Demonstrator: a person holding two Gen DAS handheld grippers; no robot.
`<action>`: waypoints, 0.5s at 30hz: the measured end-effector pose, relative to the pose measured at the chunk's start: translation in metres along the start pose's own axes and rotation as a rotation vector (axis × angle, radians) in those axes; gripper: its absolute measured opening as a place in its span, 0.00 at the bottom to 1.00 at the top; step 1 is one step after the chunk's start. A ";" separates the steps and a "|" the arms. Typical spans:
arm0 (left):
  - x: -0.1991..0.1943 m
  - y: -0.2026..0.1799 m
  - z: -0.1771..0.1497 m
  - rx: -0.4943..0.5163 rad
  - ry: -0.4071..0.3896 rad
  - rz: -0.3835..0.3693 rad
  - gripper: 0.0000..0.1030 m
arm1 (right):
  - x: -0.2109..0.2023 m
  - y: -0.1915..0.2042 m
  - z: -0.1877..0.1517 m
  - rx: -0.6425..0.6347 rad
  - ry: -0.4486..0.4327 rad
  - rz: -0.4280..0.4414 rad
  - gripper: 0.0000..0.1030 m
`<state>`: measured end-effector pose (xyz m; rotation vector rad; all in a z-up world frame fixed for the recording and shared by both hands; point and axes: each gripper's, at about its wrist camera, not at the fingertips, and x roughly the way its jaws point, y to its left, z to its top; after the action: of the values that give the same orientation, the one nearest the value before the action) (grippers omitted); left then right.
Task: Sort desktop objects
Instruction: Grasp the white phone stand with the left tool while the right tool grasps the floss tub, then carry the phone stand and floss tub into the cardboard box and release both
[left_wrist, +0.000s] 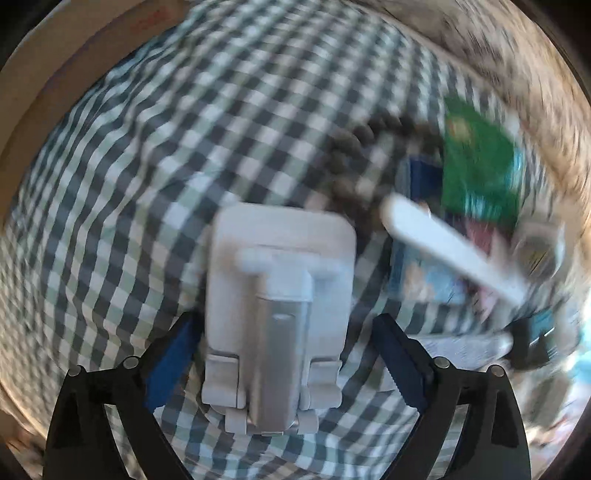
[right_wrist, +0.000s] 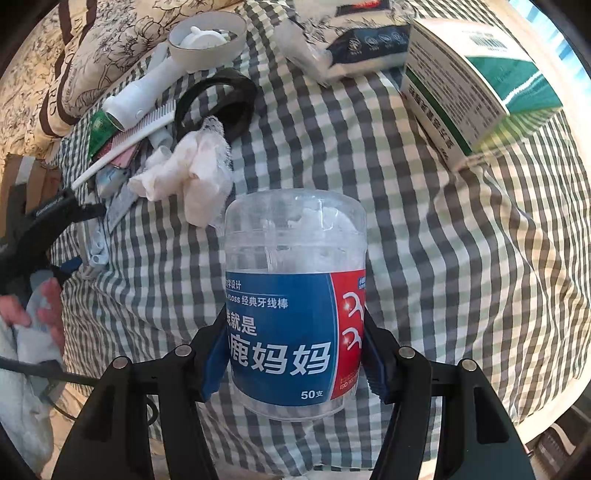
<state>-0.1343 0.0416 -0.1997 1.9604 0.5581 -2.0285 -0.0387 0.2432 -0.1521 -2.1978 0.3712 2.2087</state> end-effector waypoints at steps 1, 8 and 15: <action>-0.003 -0.003 -0.003 0.009 -0.021 0.000 0.87 | 0.001 -0.001 0.000 0.001 0.001 0.001 0.59; -0.056 0.001 -0.039 0.011 -0.073 -0.076 0.64 | -0.015 -0.003 -0.001 -0.035 -0.030 0.021 0.59; -0.115 0.024 -0.038 0.058 -0.176 -0.071 0.64 | -0.037 0.013 0.005 -0.084 -0.062 0.048 0.59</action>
<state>-0.0838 0.0285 -0.0882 1.7924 0.5414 -2.2562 -0.0450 0.2376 -0.1131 -2.1766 0.3399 2.3525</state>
